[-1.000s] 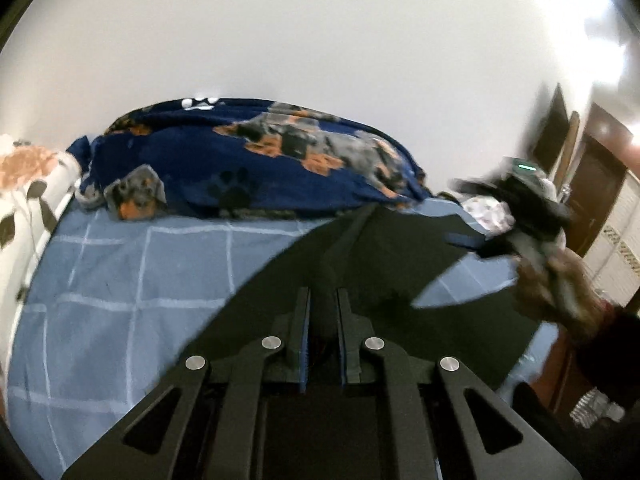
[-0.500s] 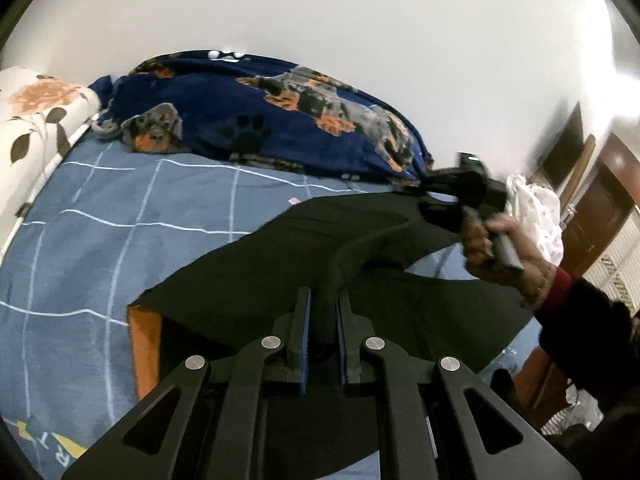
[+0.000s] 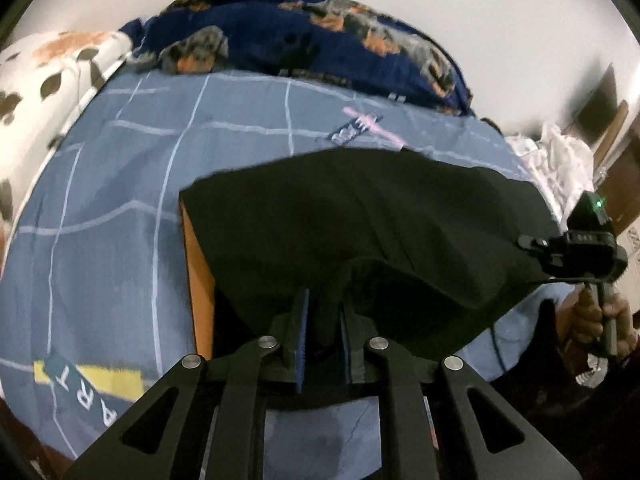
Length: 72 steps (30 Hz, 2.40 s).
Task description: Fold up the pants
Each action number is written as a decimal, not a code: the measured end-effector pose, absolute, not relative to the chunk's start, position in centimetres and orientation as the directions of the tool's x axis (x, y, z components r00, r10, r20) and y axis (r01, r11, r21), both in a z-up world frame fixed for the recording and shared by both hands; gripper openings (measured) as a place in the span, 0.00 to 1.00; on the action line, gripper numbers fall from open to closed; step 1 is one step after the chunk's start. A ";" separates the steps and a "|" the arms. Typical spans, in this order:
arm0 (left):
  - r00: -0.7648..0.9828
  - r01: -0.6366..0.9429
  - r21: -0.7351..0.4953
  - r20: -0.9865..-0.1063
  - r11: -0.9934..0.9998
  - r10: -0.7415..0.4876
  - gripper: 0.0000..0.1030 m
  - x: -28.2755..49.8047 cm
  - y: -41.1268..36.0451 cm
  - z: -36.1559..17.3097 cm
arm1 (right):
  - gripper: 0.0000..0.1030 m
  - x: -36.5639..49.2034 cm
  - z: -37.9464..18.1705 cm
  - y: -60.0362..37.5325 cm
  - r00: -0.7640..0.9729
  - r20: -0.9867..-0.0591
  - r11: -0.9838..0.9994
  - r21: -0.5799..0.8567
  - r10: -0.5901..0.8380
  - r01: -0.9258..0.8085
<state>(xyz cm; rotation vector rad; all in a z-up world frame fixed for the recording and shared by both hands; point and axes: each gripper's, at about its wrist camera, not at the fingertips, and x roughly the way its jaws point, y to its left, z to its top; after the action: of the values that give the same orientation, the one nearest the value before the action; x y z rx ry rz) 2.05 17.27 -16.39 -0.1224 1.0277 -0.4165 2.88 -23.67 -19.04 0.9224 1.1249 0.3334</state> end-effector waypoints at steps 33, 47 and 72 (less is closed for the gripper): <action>0.549 0.240 -0.133 -0.798 0.962 -0.247 0.69 1.3 12.5 -14.3 | 0.03 0.4 -22.6 -23.0 0.389 -0.631 0.588 0.773 0.671 0.240; 0.409 0.237 -0.161 -0.878 0.958 -0.249 0.52 2.5 10.1 -19.2 | 0.12 1.5 -21.2 -34.7 0.575 -0.544 0.528 0.821 0.611 0.215; 0.365 0.269 -0.175 -0.891 0.947 -0.269 0.52 2.8 10.4 -19.3 | 0.02 -7.6 -20.7 -61.1 0.758 -0.607 0.381 0.776 0.239 0.502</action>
<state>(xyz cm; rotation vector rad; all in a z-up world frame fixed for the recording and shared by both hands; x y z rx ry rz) 2.83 10.38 -19.30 0.0004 1.1462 -0.3461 -7.63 -61.09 -20.70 1.1966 0.7343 -0.1887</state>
